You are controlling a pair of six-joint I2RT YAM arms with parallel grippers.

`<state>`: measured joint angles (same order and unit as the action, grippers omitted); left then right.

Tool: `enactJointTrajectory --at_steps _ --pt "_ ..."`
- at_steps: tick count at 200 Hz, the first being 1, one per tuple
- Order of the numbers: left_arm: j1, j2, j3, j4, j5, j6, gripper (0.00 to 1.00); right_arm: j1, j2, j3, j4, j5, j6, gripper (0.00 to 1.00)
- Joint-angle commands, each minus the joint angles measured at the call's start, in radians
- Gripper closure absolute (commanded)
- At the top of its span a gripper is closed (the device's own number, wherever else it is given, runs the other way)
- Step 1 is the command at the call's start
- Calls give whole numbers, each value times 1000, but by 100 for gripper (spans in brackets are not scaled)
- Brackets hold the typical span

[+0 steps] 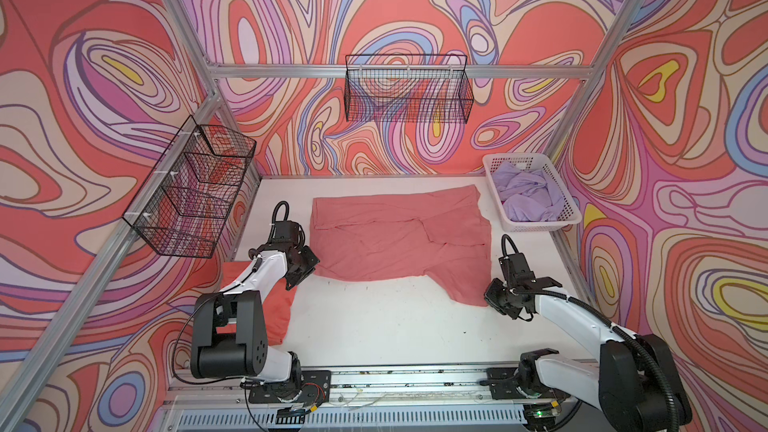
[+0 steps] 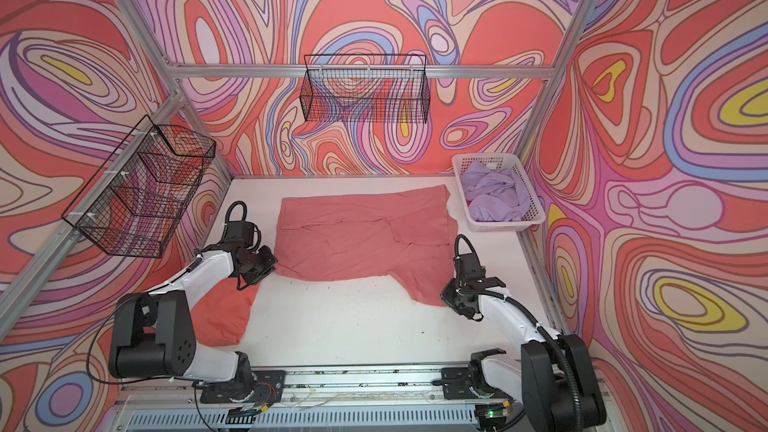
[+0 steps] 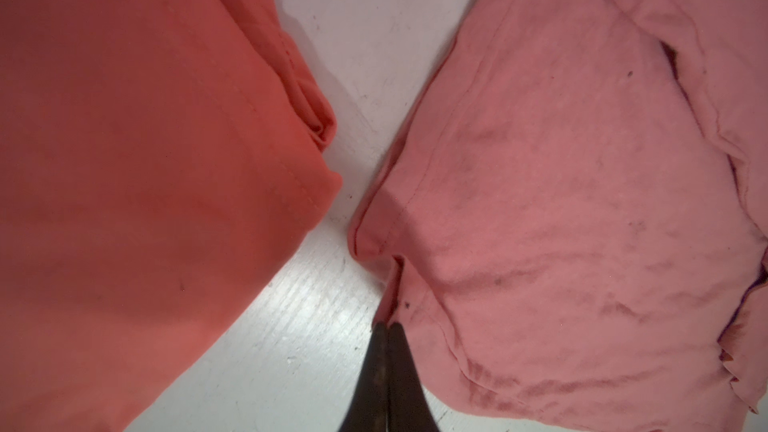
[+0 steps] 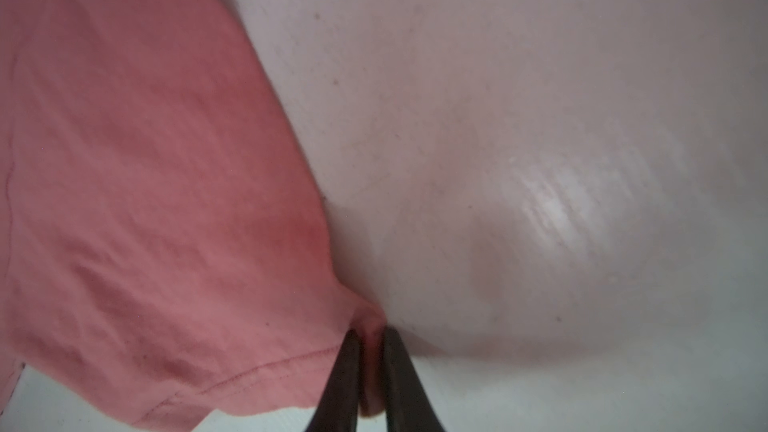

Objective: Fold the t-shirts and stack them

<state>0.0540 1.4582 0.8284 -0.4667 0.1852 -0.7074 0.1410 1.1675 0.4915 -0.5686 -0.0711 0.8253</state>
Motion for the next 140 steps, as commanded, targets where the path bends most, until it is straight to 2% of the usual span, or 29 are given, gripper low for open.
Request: enactJointTrajectory --at_steps 1,17,43,89,140 --pt "1 -9 -6 -4 3 -6 100 4 3 -28 -27 -5 18 87" --pt "1 -12 -8 -4 3 -7 100 4 -5 -28 -34 -8 18 87" --pt "1 -16 -8 -7 3 -7 100 3 -38 -19 -69 -16 28 73" --pt "1 -24 -13 -9 0 -6 100 3 -96 -29 -136 3 47 75" --pt "1 -12 -16 0 2 -6 100 4 -36 -26 -77 12 29 76"
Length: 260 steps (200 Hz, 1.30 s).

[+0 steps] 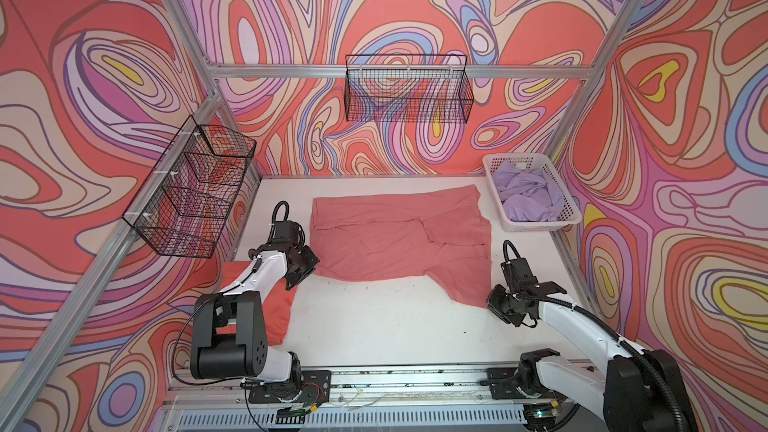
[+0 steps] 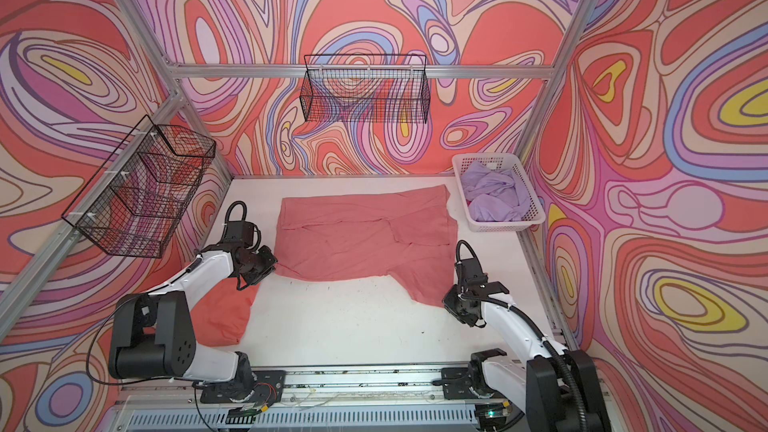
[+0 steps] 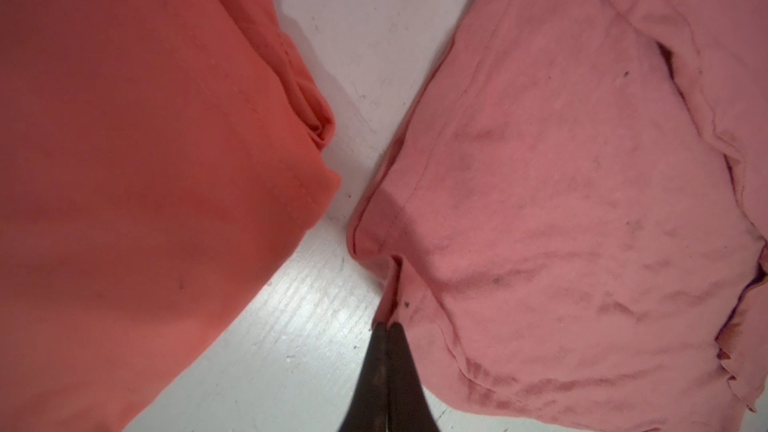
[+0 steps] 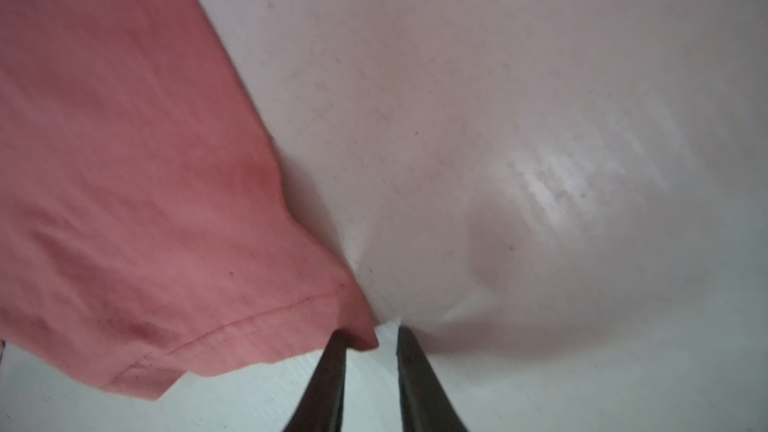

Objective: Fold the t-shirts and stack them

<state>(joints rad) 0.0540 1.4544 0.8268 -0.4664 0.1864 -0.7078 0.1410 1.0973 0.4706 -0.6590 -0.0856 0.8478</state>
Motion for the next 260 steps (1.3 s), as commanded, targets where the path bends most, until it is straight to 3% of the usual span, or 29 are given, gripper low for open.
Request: enactJointTrajectory --at_steps 1,37,76,115,158,260 --pt "1 -10 -14 0 1 -5 100 4 36 -5 14 27 7 76" --pt "1 -8 -11 -1 -2 -2 100 4 60 -7 48 33 2 79" --pt "1 -9 -11 -3 -2 -1 100 3 55 -11 38 29 0 100" --pt "1 -34 -4 -22 0 -4 100 4 -20 49 -56 29 2 100" --pt "1 -96 41 -82 7 -5 100 3 -82 243 -210 57 -25 100" --pt "1 -331 45 -291 -7 -22 100 3 -186 462 -491 61 -55 100"
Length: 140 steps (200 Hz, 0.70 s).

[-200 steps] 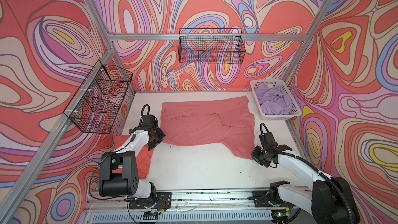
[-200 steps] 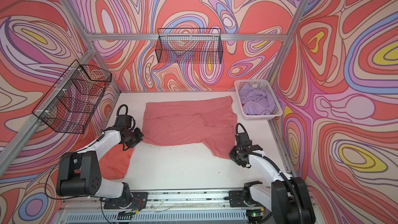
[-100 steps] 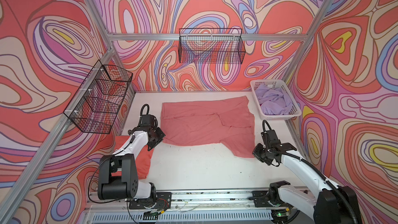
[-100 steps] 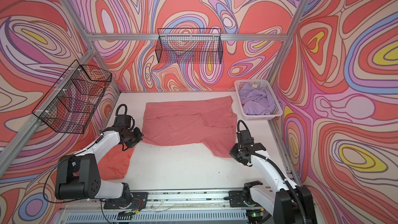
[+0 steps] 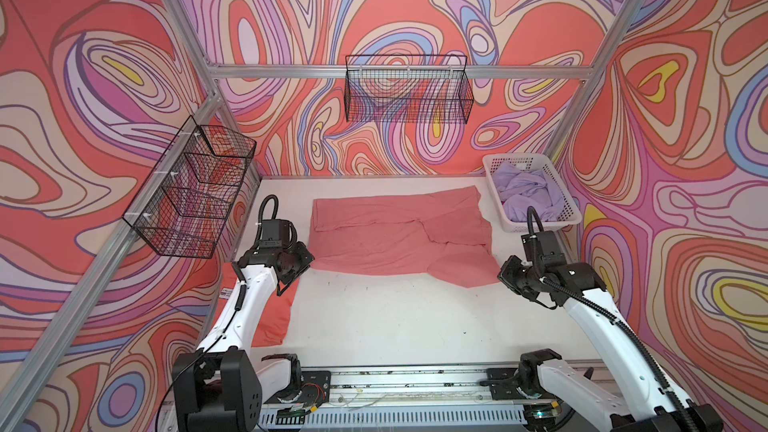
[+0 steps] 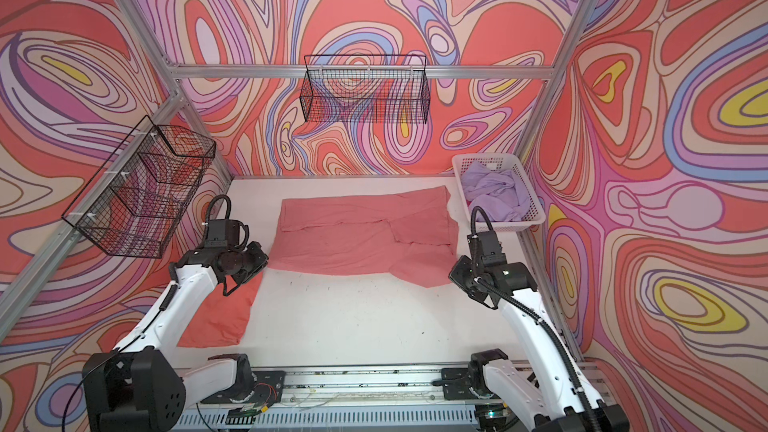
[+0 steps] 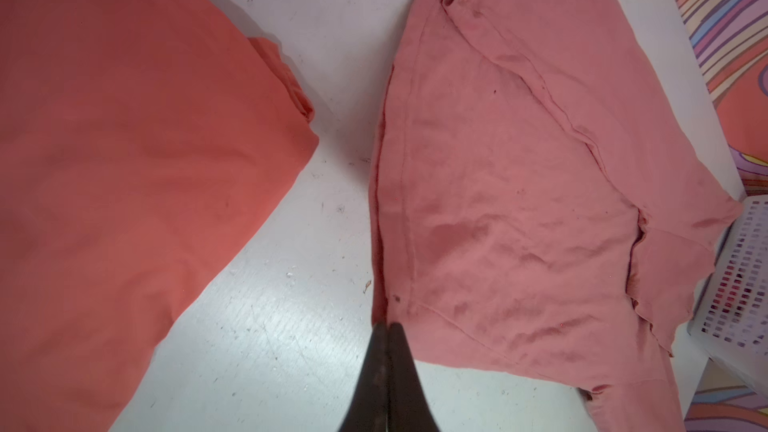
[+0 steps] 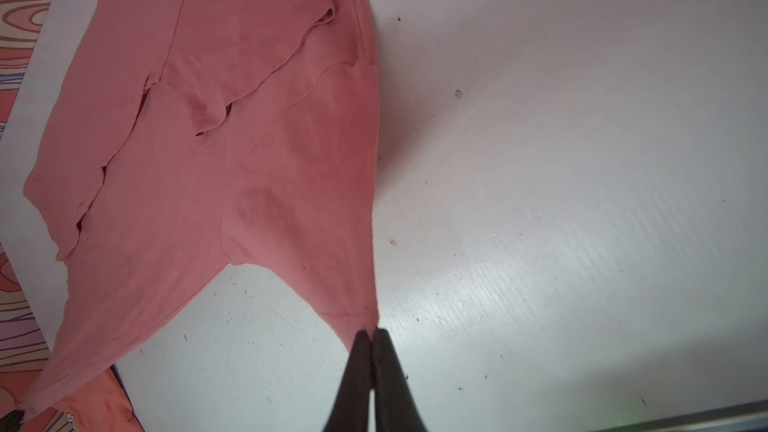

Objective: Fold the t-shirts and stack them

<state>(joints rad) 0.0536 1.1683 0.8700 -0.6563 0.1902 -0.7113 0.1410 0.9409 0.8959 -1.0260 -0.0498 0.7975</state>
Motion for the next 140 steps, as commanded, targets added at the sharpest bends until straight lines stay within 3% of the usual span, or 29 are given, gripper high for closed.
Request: enactJointTrajectory --at_steps 1,91,140 --pt "2 -47 1 -103 -12 -19 100 3 -30 37 -127 25 -4 100" --pt "-14 -145 -27 -239 -25 -42 100 4 -108 53 -266 -7 28 100" --pt "-18 -70 6 -161 -22 -39 100 3 46 129 -146 28 -51 100"
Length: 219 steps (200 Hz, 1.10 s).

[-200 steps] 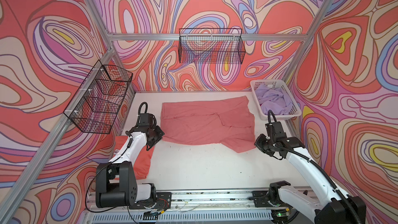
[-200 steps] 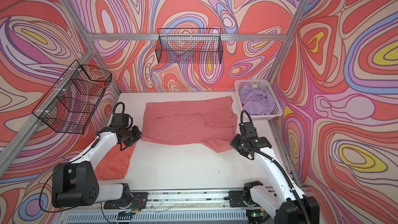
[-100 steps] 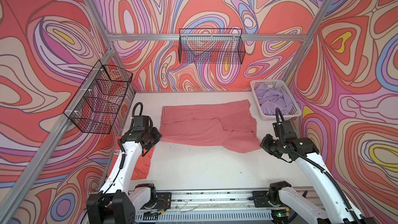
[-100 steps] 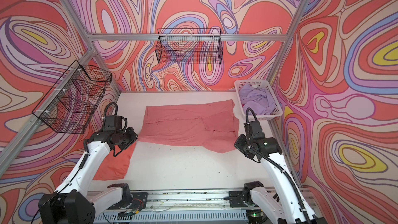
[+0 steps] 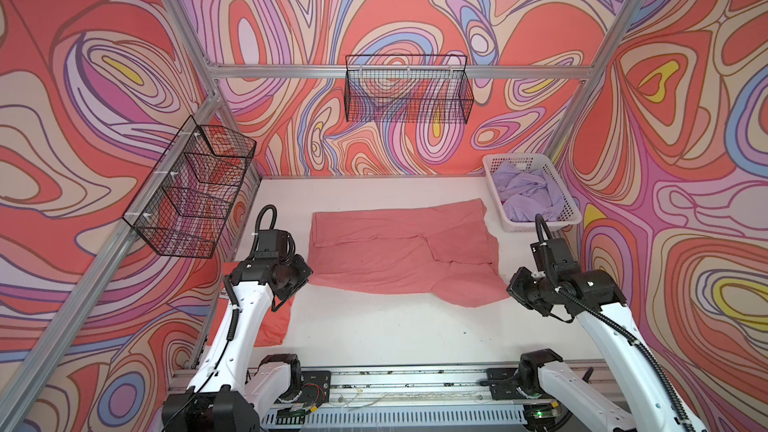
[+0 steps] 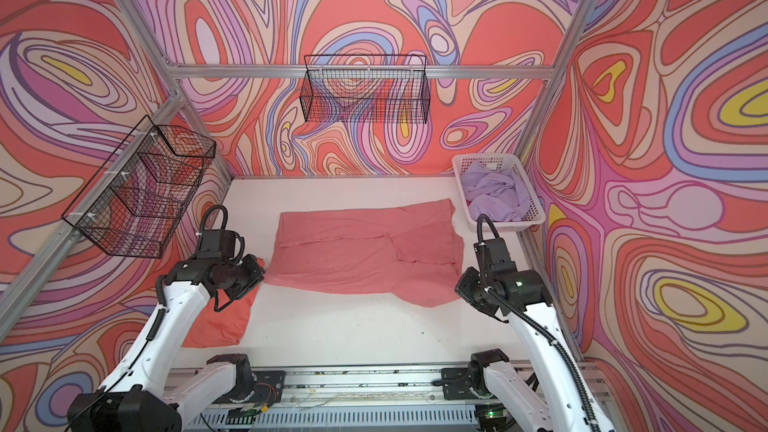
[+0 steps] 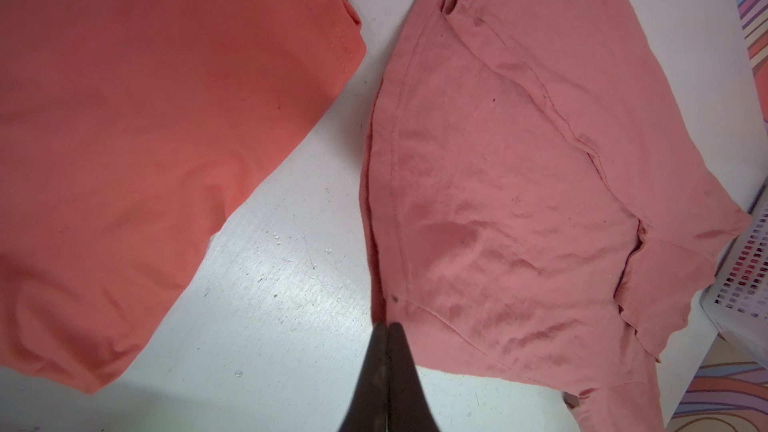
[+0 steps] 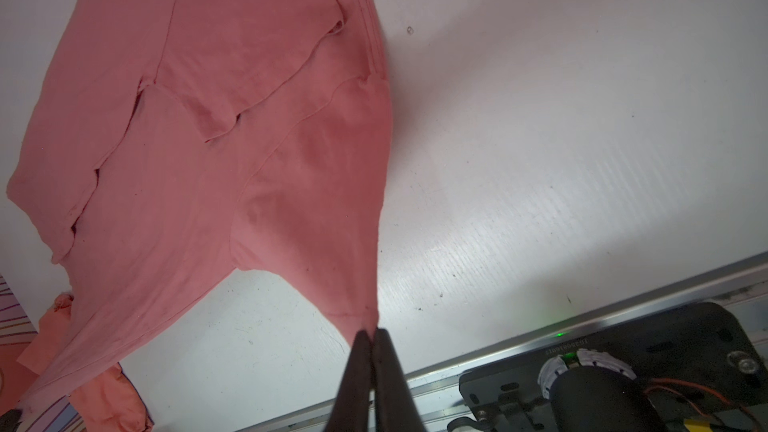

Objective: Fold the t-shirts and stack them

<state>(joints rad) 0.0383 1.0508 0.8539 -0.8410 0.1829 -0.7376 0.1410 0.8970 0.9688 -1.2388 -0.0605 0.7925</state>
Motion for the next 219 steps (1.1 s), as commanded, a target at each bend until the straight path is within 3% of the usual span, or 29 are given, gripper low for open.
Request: enactJointTrajectory --at_steps 1,58,117,161,219 --pt "-2 50 23 27 -15 -13 100 3 96 59 72 40 -49 100" --pt "-2 335 167 167 21 23 100 -3 483 223 354 32 -200 100" --pt "9 602 363 192 6 80 100 -53 836 566 378 46 -351 100" --pt "24 658 338 217 -2 77 100 -73 959 639 401 34 -384 100" --pt "27 673 348 234 -5 69 100 -87 1015 707 414 27 -394 100"
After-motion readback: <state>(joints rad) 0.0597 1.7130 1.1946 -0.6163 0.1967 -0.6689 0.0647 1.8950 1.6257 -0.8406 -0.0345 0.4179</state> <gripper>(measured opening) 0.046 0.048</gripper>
